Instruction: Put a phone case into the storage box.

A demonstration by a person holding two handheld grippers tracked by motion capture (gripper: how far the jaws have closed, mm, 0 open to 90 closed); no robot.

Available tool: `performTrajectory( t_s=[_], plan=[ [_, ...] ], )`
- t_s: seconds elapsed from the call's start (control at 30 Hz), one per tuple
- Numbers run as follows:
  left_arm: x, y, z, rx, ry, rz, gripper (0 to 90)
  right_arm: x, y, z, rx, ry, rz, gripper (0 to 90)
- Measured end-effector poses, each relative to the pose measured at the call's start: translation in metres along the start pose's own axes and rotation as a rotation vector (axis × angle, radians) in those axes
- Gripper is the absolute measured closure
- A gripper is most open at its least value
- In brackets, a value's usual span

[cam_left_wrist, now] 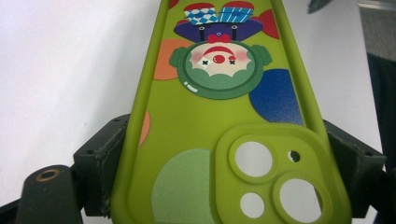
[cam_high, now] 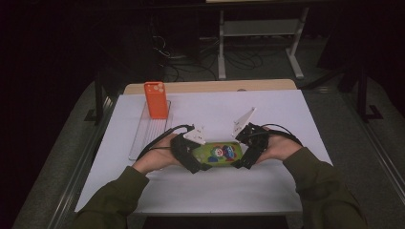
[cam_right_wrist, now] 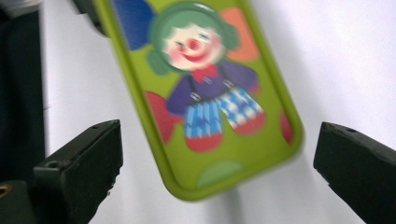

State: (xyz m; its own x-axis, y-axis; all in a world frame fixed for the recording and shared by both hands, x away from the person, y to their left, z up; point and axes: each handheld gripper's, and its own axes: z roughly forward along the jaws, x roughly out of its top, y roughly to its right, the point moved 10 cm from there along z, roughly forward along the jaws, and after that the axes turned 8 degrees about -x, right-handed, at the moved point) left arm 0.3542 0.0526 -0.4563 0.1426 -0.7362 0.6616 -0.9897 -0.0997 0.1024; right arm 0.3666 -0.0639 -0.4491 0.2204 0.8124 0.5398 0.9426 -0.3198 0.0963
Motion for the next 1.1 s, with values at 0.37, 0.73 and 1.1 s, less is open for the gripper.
performTrajectory(
  t_s=[0.37, 0.73, 1.1],
  plan=[
    [-0.005, -0.015, 0.000, 0.119, 0.058, -0.172, 15.6, -0.024, 0.012, -0.004, -0.154, 0.126, 0.312, 0.1],
    [-0.014, -0.020, 0.000, 0.175, 0.058, -0.250, 15.6, -0.042, 0.006, 0.012, -0.321, 0.183, 0.434, 0.1],
    [-0.015, -0.021, -0.002, 0.177, 0.054, -0.236, 15.5, -0.038, 0.003, 0.019, -0.446, 0.196, 0.304, 0.9]
  ],
)
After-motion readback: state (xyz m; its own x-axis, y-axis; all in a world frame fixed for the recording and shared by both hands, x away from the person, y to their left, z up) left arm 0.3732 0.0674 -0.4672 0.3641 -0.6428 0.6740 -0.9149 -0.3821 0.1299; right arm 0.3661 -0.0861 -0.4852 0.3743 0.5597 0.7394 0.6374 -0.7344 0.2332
